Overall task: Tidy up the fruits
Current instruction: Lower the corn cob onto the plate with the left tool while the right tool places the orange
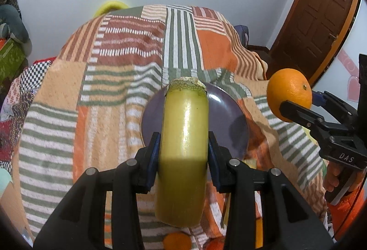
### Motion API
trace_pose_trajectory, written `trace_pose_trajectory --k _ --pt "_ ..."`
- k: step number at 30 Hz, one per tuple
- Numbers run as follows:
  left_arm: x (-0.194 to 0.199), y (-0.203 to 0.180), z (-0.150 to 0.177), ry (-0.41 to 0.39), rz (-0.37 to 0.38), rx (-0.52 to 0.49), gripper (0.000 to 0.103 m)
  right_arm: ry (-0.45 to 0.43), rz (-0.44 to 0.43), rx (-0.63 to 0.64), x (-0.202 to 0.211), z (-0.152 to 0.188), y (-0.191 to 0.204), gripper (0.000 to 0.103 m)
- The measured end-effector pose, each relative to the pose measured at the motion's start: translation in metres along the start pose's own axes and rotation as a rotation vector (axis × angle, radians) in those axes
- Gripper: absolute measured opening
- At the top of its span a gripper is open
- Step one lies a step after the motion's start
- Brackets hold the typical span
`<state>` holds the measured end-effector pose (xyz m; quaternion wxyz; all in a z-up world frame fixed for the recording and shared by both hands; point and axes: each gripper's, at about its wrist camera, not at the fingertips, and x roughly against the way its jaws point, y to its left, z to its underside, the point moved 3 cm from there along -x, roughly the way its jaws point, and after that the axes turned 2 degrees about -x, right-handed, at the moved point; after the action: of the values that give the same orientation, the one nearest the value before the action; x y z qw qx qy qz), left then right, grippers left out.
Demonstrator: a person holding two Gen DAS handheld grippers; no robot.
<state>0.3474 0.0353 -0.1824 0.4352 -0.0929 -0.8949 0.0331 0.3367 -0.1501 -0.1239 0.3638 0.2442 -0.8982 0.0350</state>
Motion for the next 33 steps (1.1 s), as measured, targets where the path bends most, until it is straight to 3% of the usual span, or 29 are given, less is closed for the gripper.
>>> trace_pose_trajectory --k 6,12,26,33 --pt "-0.013 0.006 -0.016 -0.012 -0.019 0.006 0.038 0.009 -0.004 0.008 -0.026 -0.016 0.003 0.066" --pt "-0.038 0.015 -0.022 0.024 -0.020 0.020 0.038 0.045 0.004 0.012 -0.058 -0.021 0.005 0.066" --pt "-0.103 0.027 -0.023 0.121 -0.022 0.028 0.038 0.194 0.002 0.030 -0.122 -0.012 -0.001 0.066" --pt "-0.121 0.024 -0.022 0.147 -0.048 0.009 0.038 0.239 -0.010 0.037 -0.134 -0.004 -0.005 0.067"
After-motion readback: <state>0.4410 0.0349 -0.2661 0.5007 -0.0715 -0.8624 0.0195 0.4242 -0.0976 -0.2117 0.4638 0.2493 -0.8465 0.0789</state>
